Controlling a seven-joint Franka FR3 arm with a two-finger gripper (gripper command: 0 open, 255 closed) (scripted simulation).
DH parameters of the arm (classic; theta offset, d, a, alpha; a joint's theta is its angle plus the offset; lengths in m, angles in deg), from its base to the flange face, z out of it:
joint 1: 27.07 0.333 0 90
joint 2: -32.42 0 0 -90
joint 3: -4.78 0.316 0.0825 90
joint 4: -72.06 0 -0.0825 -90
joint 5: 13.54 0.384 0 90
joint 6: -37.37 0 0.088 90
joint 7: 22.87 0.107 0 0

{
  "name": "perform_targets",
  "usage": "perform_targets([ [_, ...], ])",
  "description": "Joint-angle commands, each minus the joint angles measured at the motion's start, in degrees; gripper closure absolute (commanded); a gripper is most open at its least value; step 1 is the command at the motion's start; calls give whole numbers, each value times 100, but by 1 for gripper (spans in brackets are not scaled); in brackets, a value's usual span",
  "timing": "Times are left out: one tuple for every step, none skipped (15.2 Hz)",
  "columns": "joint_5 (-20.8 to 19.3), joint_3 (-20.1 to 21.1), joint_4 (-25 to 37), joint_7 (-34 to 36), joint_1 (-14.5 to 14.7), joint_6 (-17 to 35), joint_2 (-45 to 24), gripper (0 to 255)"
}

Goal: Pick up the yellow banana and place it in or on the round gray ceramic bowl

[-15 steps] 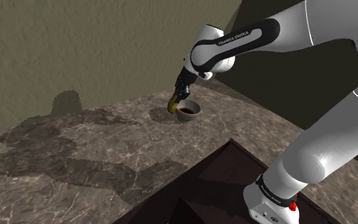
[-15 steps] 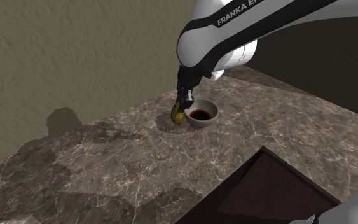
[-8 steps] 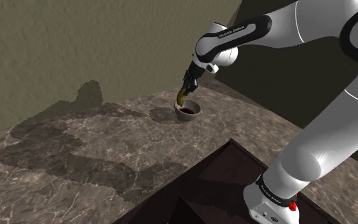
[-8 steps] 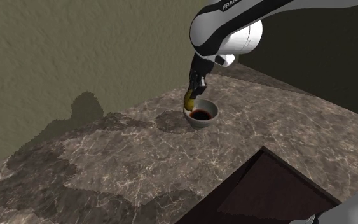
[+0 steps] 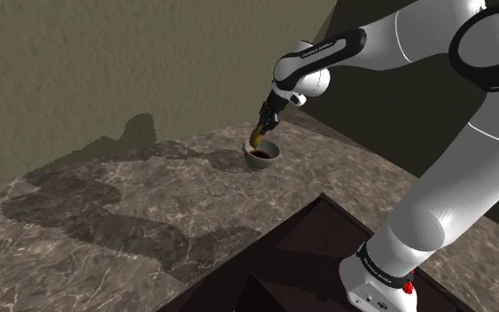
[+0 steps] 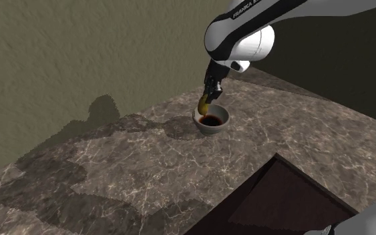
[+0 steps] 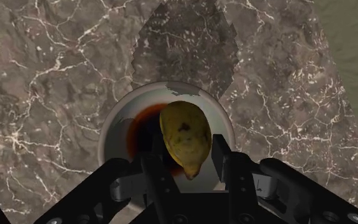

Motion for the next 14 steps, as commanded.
perform_targets([
  [31,9,-57,-33,7,145,-86,255],
  [49,12,-83,-54,8,217,-133,255],
  [66,15,-108,-75,10,289,-181,255],
  [84,19,-132,-97,11,361,-231,255],
  [103,23,-154,-119,11,433,-281,255],
  [122,27,-175,-141,12,505,-333,255],
  [142,31,-195,-164,13,576,-385,255],
  [163,36,-214,-188,13,647,-439,255],
  [184,41,-231,-212,13,718,-493,255],
  [196,45,-241,-227,13,760,-526,255],
  [196,45,-241,-226,13,759,-525,255],
  [197,45,-241,-227,12,759,-526,255],
  [196,46,-240,-227,12,759,-526,255],
  [197,46,-240,-227,12,759,-526,255],
])
